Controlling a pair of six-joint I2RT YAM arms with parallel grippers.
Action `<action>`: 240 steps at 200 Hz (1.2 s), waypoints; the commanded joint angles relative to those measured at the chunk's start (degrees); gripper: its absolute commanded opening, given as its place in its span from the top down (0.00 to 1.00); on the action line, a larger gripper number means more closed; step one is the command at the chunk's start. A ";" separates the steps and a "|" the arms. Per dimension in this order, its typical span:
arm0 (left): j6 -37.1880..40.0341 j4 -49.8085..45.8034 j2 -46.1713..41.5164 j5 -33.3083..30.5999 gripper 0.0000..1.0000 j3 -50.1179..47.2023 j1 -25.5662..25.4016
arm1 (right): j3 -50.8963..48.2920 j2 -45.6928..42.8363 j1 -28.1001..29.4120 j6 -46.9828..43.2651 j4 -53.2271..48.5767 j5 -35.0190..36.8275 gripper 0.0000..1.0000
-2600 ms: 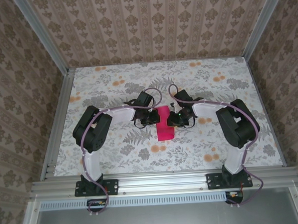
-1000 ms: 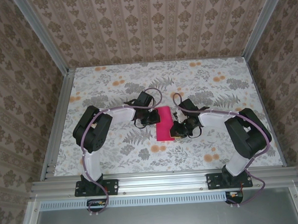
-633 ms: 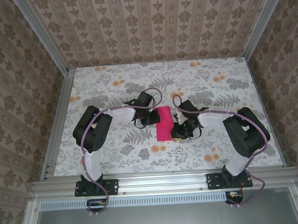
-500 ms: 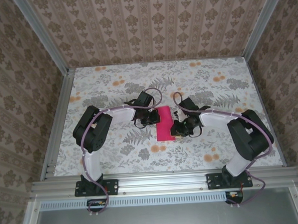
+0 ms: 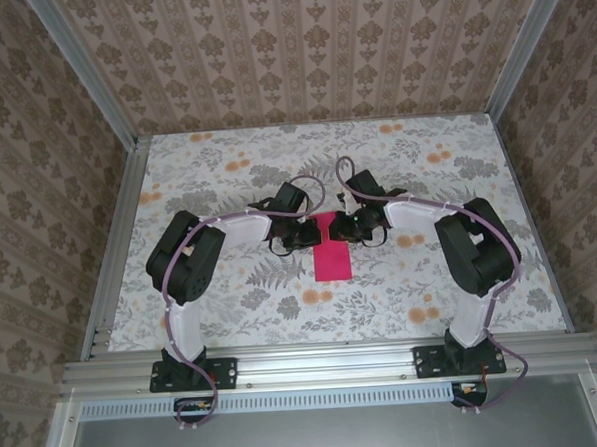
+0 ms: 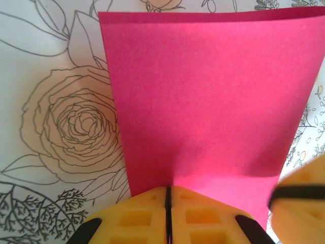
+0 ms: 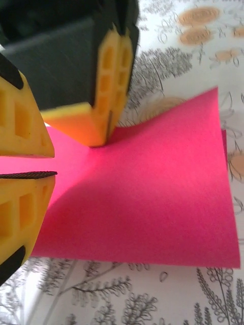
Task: Fold a paper plane with a square sheet of paper (pick it up from the middle)
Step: Fold the square sheet of paper in half at the center of the table.
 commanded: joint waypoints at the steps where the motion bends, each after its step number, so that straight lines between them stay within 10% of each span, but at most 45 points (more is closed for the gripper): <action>1: 1.33 -4.37 3.19 -1.11 0.90 -0.58 -0.63 | 1.26 2.48 -1.61 1.28 0.75 1.13 0.83; 240: 2.15 -6.77 3.42 -2.05 0.91 -1.29 -0.69 | 8.89 11.35 -4.91 5.34 -1.23 2.08 0.83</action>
